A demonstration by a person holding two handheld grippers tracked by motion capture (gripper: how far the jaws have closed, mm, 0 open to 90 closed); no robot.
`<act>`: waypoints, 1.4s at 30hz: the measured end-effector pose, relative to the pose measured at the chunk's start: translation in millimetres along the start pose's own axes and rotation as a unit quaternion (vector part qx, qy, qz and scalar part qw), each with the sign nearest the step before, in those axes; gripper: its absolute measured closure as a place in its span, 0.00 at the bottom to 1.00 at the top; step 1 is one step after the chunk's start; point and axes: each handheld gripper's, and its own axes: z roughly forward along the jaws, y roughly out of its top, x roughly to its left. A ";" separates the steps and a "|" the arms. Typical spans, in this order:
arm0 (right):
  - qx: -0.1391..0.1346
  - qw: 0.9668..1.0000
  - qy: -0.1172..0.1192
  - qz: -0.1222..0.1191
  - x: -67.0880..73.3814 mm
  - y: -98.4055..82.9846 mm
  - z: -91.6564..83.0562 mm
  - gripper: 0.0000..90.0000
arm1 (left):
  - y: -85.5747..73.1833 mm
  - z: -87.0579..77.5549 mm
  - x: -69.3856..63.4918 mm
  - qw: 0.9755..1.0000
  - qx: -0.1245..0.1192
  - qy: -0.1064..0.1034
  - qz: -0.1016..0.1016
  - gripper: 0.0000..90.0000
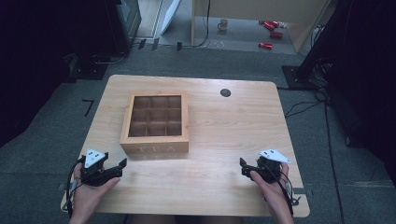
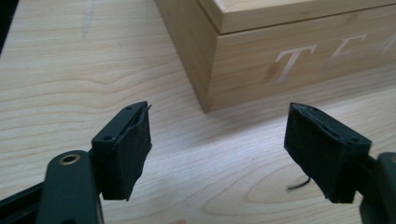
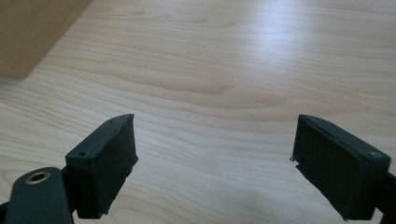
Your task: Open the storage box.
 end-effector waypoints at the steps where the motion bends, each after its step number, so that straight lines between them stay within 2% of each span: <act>1: -0.001 1.000 0.004 -0.004 4.5 2.9 1.6 0.15 | 1.2 0.4 -0.8 1.000 0.000 -0.003 0.000 0.28; 11: -0.011 0.999 0.037 -0.036 46.8 30.1 13.7 0.15 | 16.5 4.7 -6.6 1.000 -0.008 -0.022 0.002 0.43; 19: -0.022 0.997 0.058 -0.049 72.9 47.4 21.2 0.15 | 27.9 10.3 -11.3 0.999 -0.004 -0.031 0.007 0.51; 28: -0.021 0.995 0.084 -0.058 102.9 67.1 33.8 0.16 | 31.0 16.0 -2.2 0.999 -0.010 -0.044 -0.019 0.56; 30: -0.021 0.994 0.089 -0.060 109.6 71.7 37.4 0.16 | 30.2 20.7 -2.7 0.999 -0.004 -0.041 -0.018 0.56; 33: -0.021 0.993 0.099 -0.060 119.8 78.0 42.5 0.16 | 29.7 25.0 -0.2 0.998 0.000 -0.047 -0.030 0.56; 35: -0.022 0.992 0.101 -0.071 126.4 81.0 45.7 0.16 | 29.6 25.8 1.8 0.998 0.000 -0.050 -0.033 0.57; 42: -0.017 0.990 0.121 -0.072 134.9 81.2 56.1 0.15 | 31.4 24.4 4.8 0.997 -0.004 -0.060 -0.043 0.58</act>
